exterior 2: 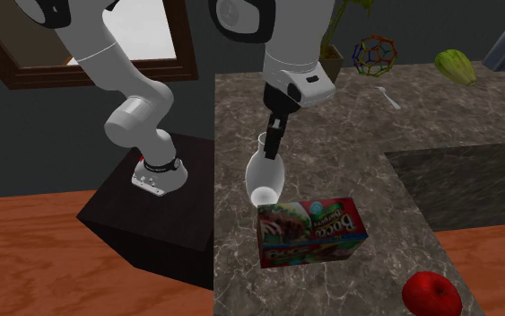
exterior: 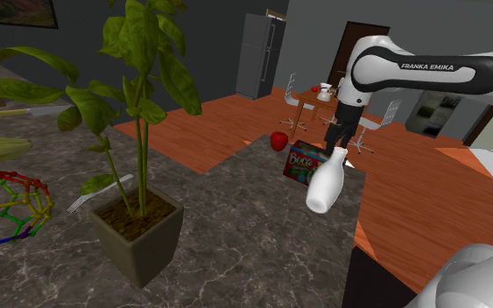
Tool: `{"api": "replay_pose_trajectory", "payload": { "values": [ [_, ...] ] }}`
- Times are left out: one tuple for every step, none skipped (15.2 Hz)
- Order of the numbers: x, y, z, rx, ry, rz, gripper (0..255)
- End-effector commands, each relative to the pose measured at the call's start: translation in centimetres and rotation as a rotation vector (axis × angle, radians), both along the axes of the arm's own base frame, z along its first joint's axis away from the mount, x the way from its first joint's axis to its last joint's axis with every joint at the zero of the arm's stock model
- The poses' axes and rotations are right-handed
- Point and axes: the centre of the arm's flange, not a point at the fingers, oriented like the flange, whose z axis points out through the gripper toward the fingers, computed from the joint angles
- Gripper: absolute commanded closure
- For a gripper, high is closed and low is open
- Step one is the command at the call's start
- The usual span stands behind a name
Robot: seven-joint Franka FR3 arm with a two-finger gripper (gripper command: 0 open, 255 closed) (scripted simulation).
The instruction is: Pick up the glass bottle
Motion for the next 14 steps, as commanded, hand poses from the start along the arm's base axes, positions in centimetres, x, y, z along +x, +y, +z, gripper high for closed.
{"api": "replay_pose_trajectory", "payload": {
  "values": [
    [0.1,-0.1,-1.0,0.000,0.000,0.000,0],
    [0.1,-0.1,-1.5,0.000,0.000,0.000,0],
    [0.1,-0.1,-2.0,0.000,0.000,0.000,0],
    [0.1,-0.1,-2.3,0.000,0.000,0.000,0],
    [0.1,-0.1,-2.3,0.000,0.000,0.000,0],
    [0.2,-0.1,-2.4,0.000,0.000,0.000,255],
    [0.2,-0.1,-2.4,0.000,0.000,0.000,255],
    [0.2,-0.1,-2.4,0.000,0.000,0.000,255],
    [0.2,-0.1,-2.4,0.000,0.000,0.000,255],
    [0.2,-0.1,-2.4,0.000,0.000,0.000,255],
    [0.2,0.0,-2.4,0.000,0.000,0.000,255],
    [0.2,0.0,-2.4,0.000,0.000,0.000,255],
    [0.2,0.0,-2.4,0.000,0.000,0.000,255],
    [0.2,0.0,-2.4,0.000,0.000,0.000,255]
  ]
}}
